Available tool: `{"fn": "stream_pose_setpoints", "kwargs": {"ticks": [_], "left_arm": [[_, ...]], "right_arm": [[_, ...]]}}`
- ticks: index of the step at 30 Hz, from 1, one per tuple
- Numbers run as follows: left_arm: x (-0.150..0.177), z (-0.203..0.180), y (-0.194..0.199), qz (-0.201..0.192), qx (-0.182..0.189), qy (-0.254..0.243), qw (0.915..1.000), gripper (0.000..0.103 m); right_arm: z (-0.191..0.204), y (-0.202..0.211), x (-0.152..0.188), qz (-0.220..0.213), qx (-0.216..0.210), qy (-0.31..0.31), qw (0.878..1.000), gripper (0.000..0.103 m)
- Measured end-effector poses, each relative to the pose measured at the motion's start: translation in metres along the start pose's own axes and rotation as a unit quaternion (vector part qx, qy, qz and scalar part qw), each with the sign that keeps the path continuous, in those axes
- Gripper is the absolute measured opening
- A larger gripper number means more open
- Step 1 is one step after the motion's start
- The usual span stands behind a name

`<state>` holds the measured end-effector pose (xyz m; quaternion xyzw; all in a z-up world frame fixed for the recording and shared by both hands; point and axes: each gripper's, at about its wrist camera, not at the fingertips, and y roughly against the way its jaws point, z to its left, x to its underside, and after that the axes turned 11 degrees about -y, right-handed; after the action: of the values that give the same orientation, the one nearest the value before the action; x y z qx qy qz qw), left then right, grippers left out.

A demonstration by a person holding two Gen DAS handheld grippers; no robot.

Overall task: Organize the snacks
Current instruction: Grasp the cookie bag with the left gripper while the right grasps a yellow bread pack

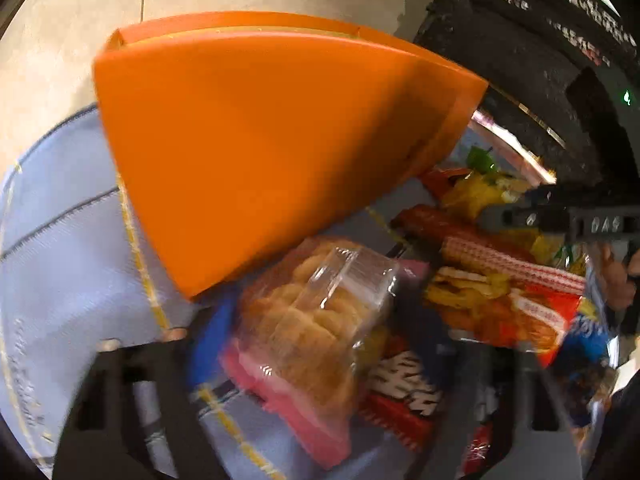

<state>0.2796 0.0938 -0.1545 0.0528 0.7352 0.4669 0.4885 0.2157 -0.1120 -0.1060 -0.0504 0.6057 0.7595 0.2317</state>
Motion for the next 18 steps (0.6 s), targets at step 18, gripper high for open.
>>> {"fn": "stream_pose_setpoints", "kwargs": {"ticks": [18], "left_arm": [[-0.033,-0.033,0.124,-0.092,-0.006,0.023,0.9955,0.049]], "right_arm": [[0.01,0.123,-0.01,-0.132,-0.014,0.034,0.991,0.034]]}}
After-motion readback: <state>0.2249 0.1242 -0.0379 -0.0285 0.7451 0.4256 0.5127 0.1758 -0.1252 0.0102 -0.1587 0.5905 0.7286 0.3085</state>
